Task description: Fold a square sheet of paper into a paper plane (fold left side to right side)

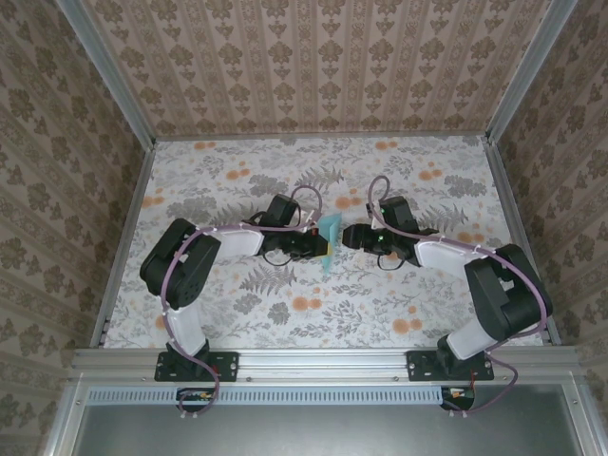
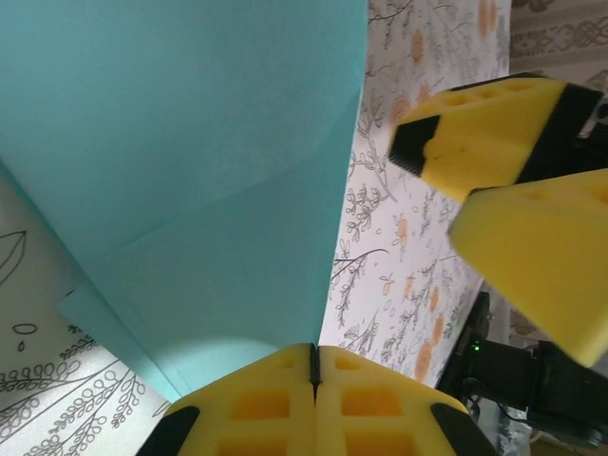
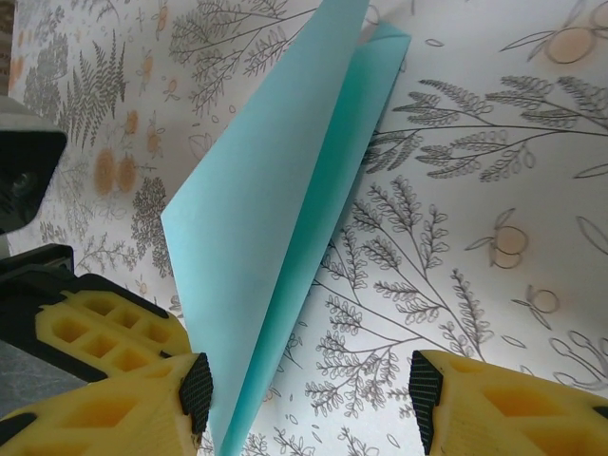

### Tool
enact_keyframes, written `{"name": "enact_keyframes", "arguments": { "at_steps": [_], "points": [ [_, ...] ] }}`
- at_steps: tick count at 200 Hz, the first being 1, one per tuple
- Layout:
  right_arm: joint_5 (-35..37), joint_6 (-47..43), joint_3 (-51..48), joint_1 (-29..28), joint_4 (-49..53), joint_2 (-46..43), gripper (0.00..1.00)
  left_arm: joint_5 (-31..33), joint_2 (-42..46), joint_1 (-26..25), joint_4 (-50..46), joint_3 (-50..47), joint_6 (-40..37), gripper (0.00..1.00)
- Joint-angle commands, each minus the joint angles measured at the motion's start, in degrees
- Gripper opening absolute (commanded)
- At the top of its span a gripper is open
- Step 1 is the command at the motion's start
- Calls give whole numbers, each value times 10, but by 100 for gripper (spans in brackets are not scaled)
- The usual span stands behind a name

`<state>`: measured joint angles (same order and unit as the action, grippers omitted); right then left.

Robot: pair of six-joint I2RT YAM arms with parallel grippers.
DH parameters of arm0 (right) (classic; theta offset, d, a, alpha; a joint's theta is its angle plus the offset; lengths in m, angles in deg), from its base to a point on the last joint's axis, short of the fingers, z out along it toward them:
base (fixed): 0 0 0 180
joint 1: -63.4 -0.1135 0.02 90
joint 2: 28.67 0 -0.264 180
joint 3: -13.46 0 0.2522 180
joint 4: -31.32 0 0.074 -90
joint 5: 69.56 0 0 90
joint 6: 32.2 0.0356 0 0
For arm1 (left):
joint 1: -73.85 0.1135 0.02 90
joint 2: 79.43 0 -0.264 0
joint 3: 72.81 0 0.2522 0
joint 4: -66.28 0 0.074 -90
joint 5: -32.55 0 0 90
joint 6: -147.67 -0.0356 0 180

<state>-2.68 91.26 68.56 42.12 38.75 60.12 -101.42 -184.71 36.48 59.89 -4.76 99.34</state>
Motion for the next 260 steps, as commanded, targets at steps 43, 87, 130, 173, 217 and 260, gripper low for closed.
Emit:
{"name": "enact_keyframes", "arguments": {
  "at_steps": [43, 87, 130, 173, 217, 260],
  "points": [
    [-2, 49, -21, -15, -99, 37, 60, -57, -13, 24, 100, -41, 44, 0],
    [3, 101, -21, -19, -149, 65, 60, -65, -18, 33, 125, -59, 52, 0],
    [10, 123, -7, -28, -165, 92, 60, -76, -22, 44, 147, -72, 56, 0],
    [15, 137, 9, -40, -178, 114, 58, -78, -29, 50, 159, -81, 58, 0],
    [26, 148, 34, -48, -168, 136, 55, -78, -33, 56, 160, -88, 55, 0],
    [46, 154, 66, -56, -121, 157, 47, -78, -38, 58, 161, -89, 54, 0]
  ]
}}
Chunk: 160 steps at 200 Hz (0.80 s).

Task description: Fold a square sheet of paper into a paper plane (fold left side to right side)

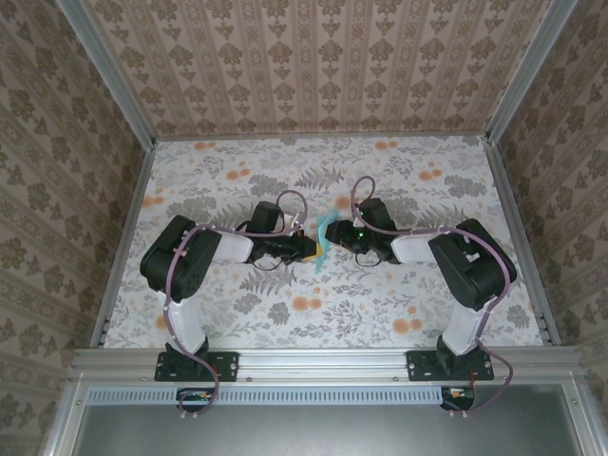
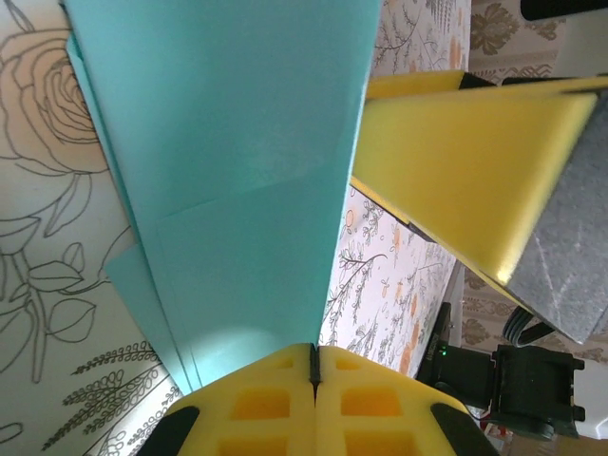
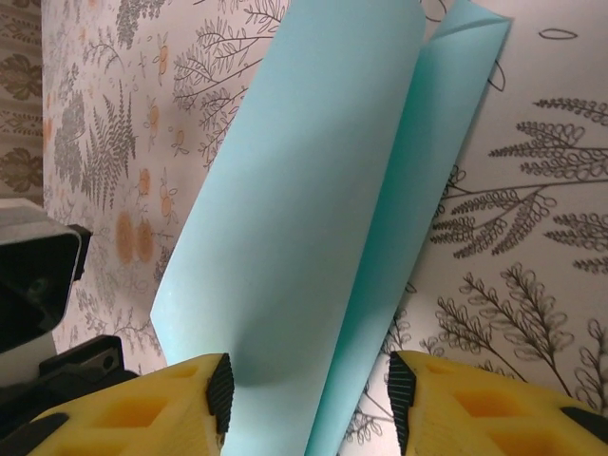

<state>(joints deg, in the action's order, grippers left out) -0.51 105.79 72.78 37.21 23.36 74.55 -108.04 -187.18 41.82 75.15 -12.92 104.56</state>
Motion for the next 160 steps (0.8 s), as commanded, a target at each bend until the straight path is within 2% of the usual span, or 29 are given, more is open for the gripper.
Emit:
{"name": "enact_keyframes", "arguments": {
  "at_steps": [1, 62, 109, 160],
  "points": [
    [24, 10, 24, -7, 34, 14, 47, -11, -13, 5, 9, -8, 1, 0],
    [48, 15, 49, -12, 100, 35, 43, -10, -14, 8, 2, -4, -3, 0],
    [49, 16, 53, -14, 111, 47, 43, -7, 6, 13, -31, 6, -17, 15],
    [50, 16, 51, -13, 111, 47, 43, -12, 24, 39, -52, 16, -28, 33]
  ]
}}
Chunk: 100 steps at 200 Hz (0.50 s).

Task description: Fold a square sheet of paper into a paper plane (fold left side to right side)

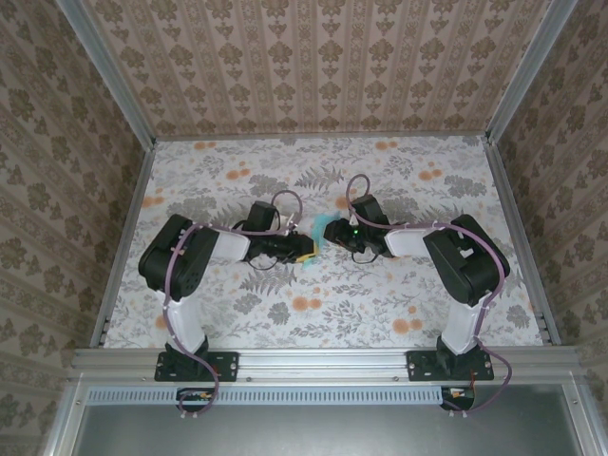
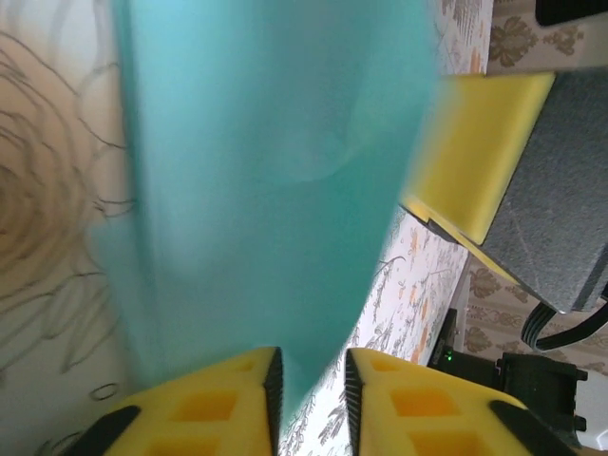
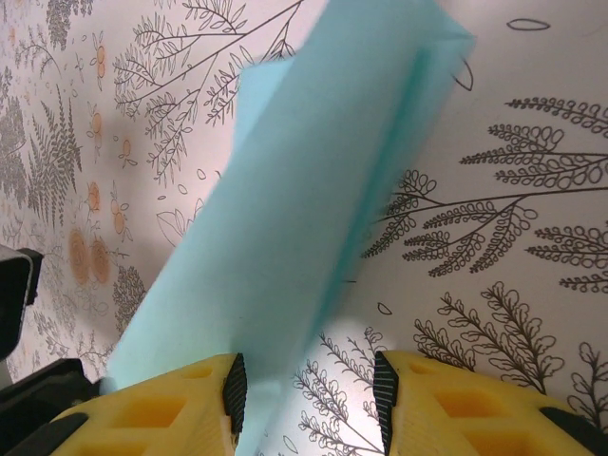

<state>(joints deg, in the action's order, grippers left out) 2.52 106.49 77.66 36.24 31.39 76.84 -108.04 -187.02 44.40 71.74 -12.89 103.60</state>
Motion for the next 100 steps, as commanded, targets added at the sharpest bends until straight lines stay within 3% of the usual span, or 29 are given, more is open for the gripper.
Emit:
{"name": "enact_keyframes", "arguments": {
  "at_steps": [1, 58, 100],
  "points": [
    [20, 9, 2, -4, 31, 25, 43, -12, 22, 13, -19, 16, -19, 33],
    [20, 8, 2, -4, 28, 23, 43, -22, 4, 16, -34, 54, -27, 37],
    [18, 4, 1, -4, 29, 21, 44, -14, 47, 21, -88, 63, -55, 39]
  ]
}}
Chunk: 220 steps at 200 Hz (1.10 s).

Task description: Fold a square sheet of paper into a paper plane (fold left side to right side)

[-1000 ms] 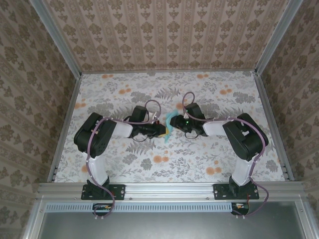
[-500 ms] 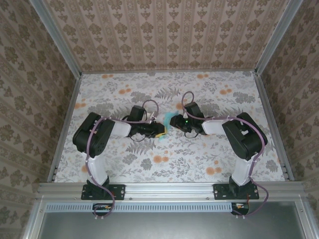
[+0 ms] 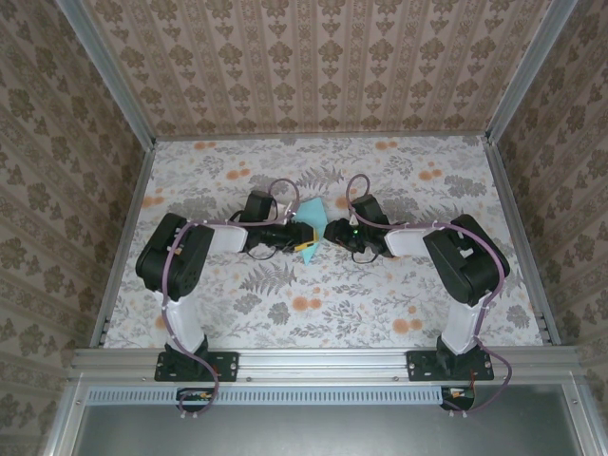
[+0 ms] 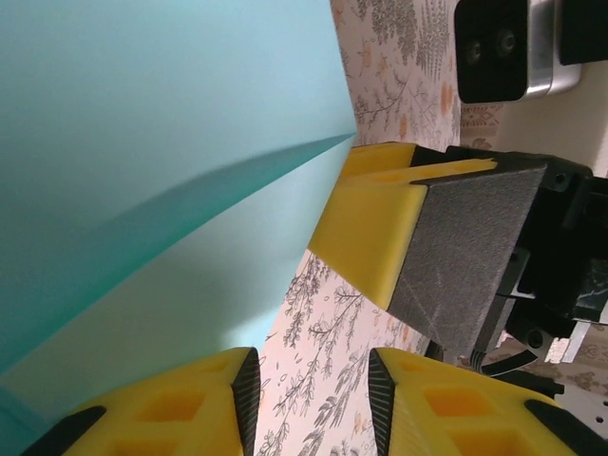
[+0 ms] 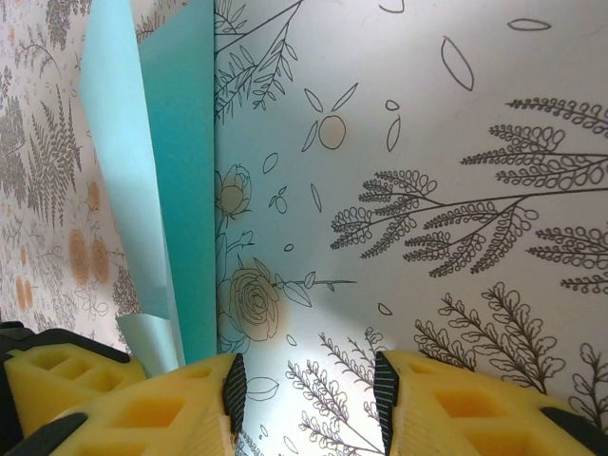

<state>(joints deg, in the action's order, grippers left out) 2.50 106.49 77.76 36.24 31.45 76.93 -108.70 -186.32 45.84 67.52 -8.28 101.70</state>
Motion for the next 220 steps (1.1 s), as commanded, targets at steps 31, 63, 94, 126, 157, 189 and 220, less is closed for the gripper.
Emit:
{"name": "enact_keyframes", "arguments": {
  "at_steps": [31, 63, 94, 126, 157, 189, 220],
  "points": [
    [15, 3, 2, -4, 25, 19, 44, 29, 93, 22, -132, 26, -91, 47],
    [6, 2, 5, -4, 18, 19, 44, 129, 127, 22, -278, 58, -212, 56],
    [-8, -2, 7, -4, 9, 18, 44, 128, 107, 45, -240, 35, -166, 55],
    [-23, -4, 7, -4, -7, 20, 44, 135, 63, 49, -239, 75, -170, 55],
    [-30, -5, 7, -4, -12, 17, 45, 140, 8, 53, -243, 120, -174, 55],
    [-42, -13, 1, -4, -25, 9, 45, 160, -47, 54, -257, 160, -185, 47],
    [-73, -17, -8, -2, -63, -2, 48, 167, -76, 50, -273, 184, -200, 36]
  ]
}}
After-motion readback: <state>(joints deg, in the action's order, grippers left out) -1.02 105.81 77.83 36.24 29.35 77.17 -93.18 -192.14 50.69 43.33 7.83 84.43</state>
